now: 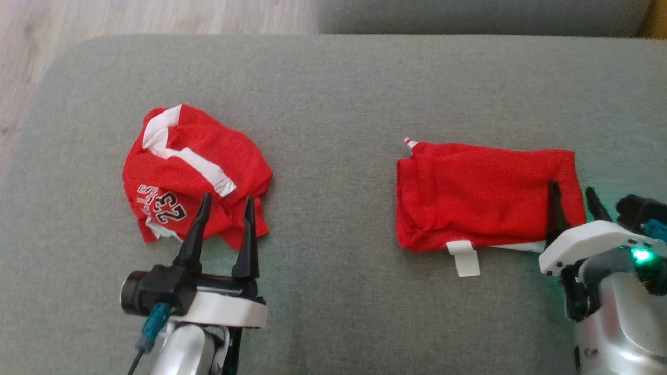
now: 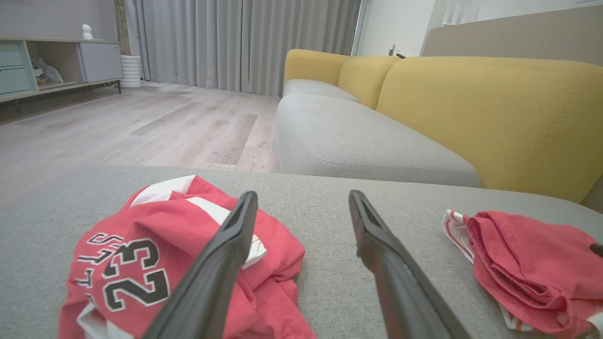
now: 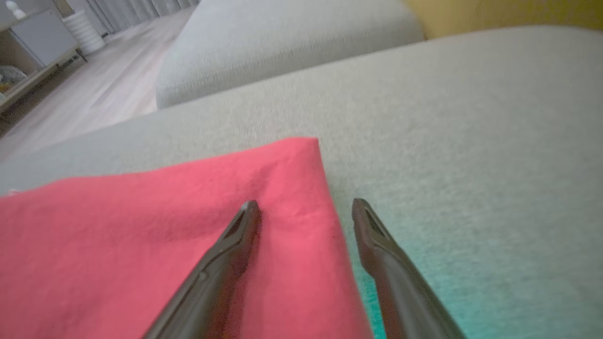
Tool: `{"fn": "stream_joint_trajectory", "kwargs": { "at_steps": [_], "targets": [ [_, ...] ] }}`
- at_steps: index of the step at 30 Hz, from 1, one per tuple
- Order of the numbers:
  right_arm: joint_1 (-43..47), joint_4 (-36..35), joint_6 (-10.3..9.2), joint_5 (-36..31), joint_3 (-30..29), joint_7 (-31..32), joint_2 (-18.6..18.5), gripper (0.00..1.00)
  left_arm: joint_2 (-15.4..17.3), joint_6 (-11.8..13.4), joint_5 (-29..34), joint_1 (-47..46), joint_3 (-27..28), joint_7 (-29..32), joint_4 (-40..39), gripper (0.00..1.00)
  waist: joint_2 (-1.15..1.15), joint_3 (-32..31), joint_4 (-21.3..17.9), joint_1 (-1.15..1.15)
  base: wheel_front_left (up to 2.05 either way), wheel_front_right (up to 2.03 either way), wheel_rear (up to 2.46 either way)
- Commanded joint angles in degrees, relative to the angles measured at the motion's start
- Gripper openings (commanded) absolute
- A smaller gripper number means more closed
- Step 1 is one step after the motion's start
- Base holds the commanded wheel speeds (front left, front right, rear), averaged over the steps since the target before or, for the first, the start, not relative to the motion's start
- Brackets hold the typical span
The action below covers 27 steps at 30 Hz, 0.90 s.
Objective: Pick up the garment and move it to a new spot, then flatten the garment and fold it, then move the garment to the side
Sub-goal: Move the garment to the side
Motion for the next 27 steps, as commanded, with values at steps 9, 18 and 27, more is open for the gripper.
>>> {"fn": "stream_joint_trajectory", "kwargs": {
  "at_steps": [9, 18, 27],
  "targets": [
    [-6.0, 9.0, -0.04, -2.9, 2.1, 1.6, -0.3, 0.0, -0.1, 0.9, -0.6, -3.3, 0.3, -0.5, -1.1, 1.0, 0.0, 1.6, 1.5, -0.01, 0.0, 0.0, 0.0],
    [-6.3, 6.5, -0.04, -9.5, 4.7, 1.6, -2.9, 0.0, -0.1, 1.2, -0.9, -2.6, 0.5, -0.5, -0.6, 1.0, 0.0, -1.1, -0.7, -0.01, 0.0, 0.0, 0.0],
    [-6.4, -0.1, -0.04, -9.7, 9.3, 6.9, -21.5, 0.0, -0.1, 1.4, -1.1, -2.7, 0.4, -0.5, -1.5, 1.0, 0.0, -0.2, -2.1, -0.01, 0.0, 0.0, 0.0]
  ]
}}
